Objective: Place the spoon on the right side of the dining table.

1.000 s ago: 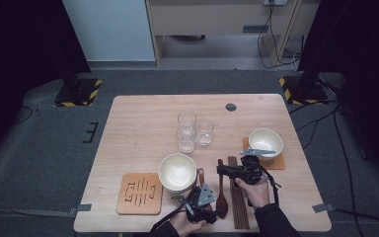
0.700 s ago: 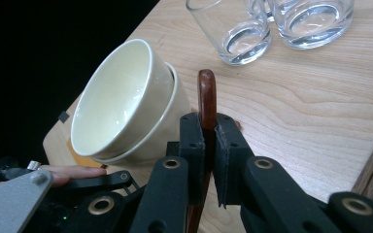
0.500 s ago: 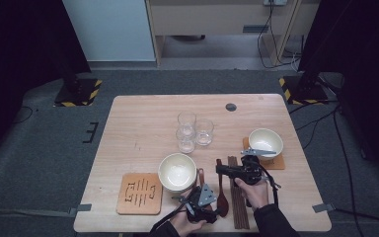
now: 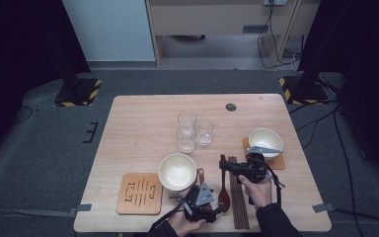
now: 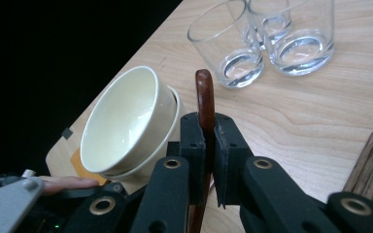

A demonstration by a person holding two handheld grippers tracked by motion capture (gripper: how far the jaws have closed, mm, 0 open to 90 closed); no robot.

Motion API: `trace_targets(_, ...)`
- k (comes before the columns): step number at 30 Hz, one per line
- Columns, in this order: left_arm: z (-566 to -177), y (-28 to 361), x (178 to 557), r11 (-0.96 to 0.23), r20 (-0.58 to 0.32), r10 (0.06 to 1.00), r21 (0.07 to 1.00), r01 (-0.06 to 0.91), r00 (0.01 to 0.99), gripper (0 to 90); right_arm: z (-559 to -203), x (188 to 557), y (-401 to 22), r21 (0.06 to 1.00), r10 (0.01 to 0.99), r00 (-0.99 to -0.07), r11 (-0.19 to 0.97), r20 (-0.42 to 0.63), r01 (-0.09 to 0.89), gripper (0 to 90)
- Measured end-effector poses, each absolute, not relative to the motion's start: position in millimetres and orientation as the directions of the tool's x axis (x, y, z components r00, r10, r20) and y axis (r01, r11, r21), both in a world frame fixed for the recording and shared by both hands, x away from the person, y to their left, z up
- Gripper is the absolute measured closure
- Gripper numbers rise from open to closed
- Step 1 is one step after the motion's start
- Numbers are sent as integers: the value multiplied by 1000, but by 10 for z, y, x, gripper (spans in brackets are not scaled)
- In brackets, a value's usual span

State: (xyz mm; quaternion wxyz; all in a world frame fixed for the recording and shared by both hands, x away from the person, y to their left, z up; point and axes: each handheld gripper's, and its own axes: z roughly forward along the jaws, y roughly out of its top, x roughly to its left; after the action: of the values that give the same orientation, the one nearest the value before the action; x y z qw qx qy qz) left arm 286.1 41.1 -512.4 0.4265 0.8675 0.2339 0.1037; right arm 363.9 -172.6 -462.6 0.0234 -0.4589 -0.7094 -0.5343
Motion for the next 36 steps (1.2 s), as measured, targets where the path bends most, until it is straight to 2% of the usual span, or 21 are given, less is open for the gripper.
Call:
trace_targets(14,-4778,592,2839,-424,-40,496,860,282,867,357,-4522,3647,-1857,767,661,-560,-37,499,640,846)
trace_targets(36,-4481,1007,2936,-310,-54,581,908,283,812,360,-4408,3640,-1906,811,696,-555,-68,456,581,846)
